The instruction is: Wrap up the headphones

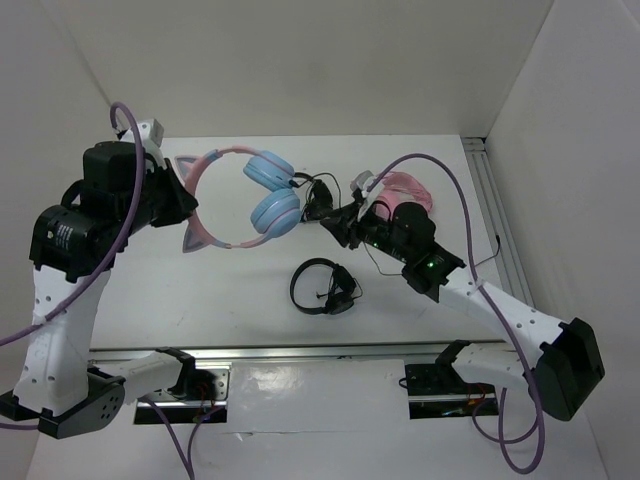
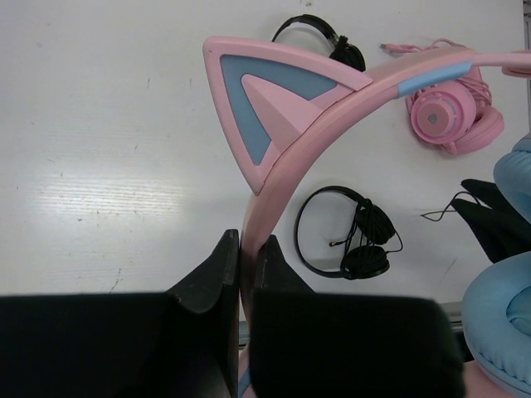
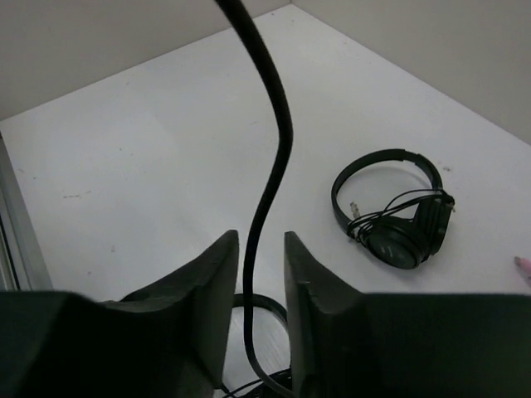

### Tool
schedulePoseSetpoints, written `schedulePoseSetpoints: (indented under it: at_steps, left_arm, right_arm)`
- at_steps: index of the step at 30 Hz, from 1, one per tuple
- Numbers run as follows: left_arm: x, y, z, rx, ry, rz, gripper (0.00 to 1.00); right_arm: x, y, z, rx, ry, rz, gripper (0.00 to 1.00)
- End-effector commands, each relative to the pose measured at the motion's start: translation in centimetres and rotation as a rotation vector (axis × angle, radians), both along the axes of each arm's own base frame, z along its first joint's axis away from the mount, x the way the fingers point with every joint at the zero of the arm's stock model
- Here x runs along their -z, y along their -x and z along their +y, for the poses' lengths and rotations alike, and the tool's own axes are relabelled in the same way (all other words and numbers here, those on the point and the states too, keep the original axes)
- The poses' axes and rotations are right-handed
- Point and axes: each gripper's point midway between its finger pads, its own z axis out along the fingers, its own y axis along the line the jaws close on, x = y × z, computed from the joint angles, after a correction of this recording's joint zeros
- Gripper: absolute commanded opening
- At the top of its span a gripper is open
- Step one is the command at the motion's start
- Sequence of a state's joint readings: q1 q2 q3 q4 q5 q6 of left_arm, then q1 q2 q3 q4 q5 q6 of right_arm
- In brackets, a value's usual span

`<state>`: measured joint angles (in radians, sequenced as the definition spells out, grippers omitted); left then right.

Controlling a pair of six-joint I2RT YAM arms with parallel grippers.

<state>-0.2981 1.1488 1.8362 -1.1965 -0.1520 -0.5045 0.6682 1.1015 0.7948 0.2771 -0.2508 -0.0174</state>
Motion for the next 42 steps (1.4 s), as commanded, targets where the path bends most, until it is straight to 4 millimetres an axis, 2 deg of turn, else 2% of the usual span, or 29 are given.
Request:
schedulePoseSetpoints:
  at_steps: [1,2,3,4,5,6,8,11,12,13,15,17,19,20,21,22,24,26,27,28,29,31,33,34,37,39,42]
  left_arm:
    - [-3.6,-0.4,-0.8,0.004,0.093,-0.125,0.01]
    - [-3.6,-0.4,-0.8,0.004,0.093,-0.125,0.01]
    - [-3.3,-0.5,-0.7,-0.005,0.085,-0.118,0.01]
    - [-3.3,-0.6,-0.5,-0.016,0.079,-0.120,0.01]
    - [-3.0,-0.7,-0.3,-0.024,0.072,-0.113,0.01]
    - [-3.0,-0.7,-0.3,-0.024,0.072,-0.113,0.01]
    - [-2.0,-1.1,0.4,-0.066,0.041,-0.095,0.00]
    - [-0.7,-2.3,1.0,-0.085,-0.008,-0.102,0.00]
    - [-0.3,-2.4,1.0,-0.077,-0.021,-0.106,0.00]
    - [0.9,-2.5,0.4,-0.039,-0.022,-0.084,0.00]
    - [1.5,-3.2,-0.8,0.041,-0.028,-0.094,0.00]
    - [4.0,-3.9,-3.3,0.178,-0.009,-0.026,0.00]
    - [5.5,-4.2,-5.0,0.295,-0.016,0.015,0.00]
    - [6.4,-3.6,-6.8,0.380,0.004,0.045,0.00]
    - [7.3,-3.5,-7.7,0.414,0.008,0.079,0.00]
    - [7.4,-3.5,-8.6,0.458,-0.001,0.062,0.00]
    - [9.1,-2.4,-11.1,0.566,-0.011,0.087,0.00]
    - [10.7,-1.4,-12.5,0.644,-0.031,0.115,0.00]
    - [10.9,-0.4,-13.9,0.697,-0.035,0.115,0.00]
    - [11.7,-0.2,-14.4,0.721,-0.059,0.130,0.00]
    - [12.5,0.3,-14.7,0.743,-0.085,0.140,0.00]
    - [12.8,1.8,-16.4,0.822,-0.114,0.127,0.00]
    - [12.8,2.7,-17.2,0.872,-0.149,0.110,0.00]
    - [12.6,4.1,-18.2,0.927,-0.155,0.094,0.00]
    - [11.8,5.9,-19.5,1.008,-0.174,0.053,0.00]
    - [11.7,6.5,-19.7,1.031,-0.188,0.046,0.00]
    - [11.4,6.2,-19.7,1.013,-0.206,0.029,0.00]
  right_arm:
    - [-2.4,-0.6,0.2,0.002,-0.060,-0.081,0.32]
    - [-2.4,-0.6,0.2,0.002,-0.060,-0.081,0.24]
    - [-2.4,-0.6,0.2,0.002,-0.060,-0.081,0.07]
    - [-2.3,-0.3,0.1,0.002,-0.060,-0.081,0.00]
    - [-2.1,-0.3,-0.2,0.014,-0.060,-0.081,0.00]
    - [-2.9,-0.2,-0.6,0.023,-0.068,-0.104,0.00]
    - [-2.6,0.0,-1.3,0.046,-0.048,-0.098,0.00]
    - [-3.6,-0.1,-3.7,0.159,-0.043,-0.112,0.00]
    - [-4.0,-0.7,-5.1,0.243,-0.050,-0.116,0.00]
    - [-5.0,-0.3,-6.3,0.284,-0.071,-0.134,0.00]
    - [-6.3,0.1,-8.1,0.346,-0.089,-0.162,0.00]
    - [-7.1,0.6,-8.6,0.347,-0.084,-0.175,0.00]
    - [-8.9,1.0,-9.0,0.350,-0.080,-0.209,0.00]
    - [-8.9,1.0,-9.1,0.350,-0.061,-0.205,0.00]
    - [-9.7,0.8,-9.2,0.361,-0.060,-0.215,0.00]
    - [-9.5,0.3,-9.1,0.374,-0.043,-0.213,0.00]
    - [-9.3,-0.4,-8.5,0.364,-0.018,-0.222,0.00]
    - [-8.1,-1.7,-7.6,0.361,0.037,-0.200,0.00]
    - [-7.8,-2.1,-7.3,0.359,0.058,-0.194,0.00]
    - [-8.3,-2.4,-6.9,0.348,0.070,-0.210,0.00]
    - [-7.2,-3.0,-6.2,0.333,0.105,-0.191,0.00]
    - [-7.0,-3.4,-5.4,0.303,0.136,-0.194,0.00]
    - [-5.0,-4.2,-4.4,0.262,0.184,-0.146,0.00]
    - [-4.5,-4.5,-4.3,0.254,0.196,-0.132,0.00]
    - [-2.8,-4.8,-3.0,0.196,0.223,-0.097,0.00]
    - [-1.3,-4.6,-2.5,0.152,0.242,-0.069,0.00]
    - [0.5,-4.3,-1.5,0.090,0.267,-0.013,0.00]
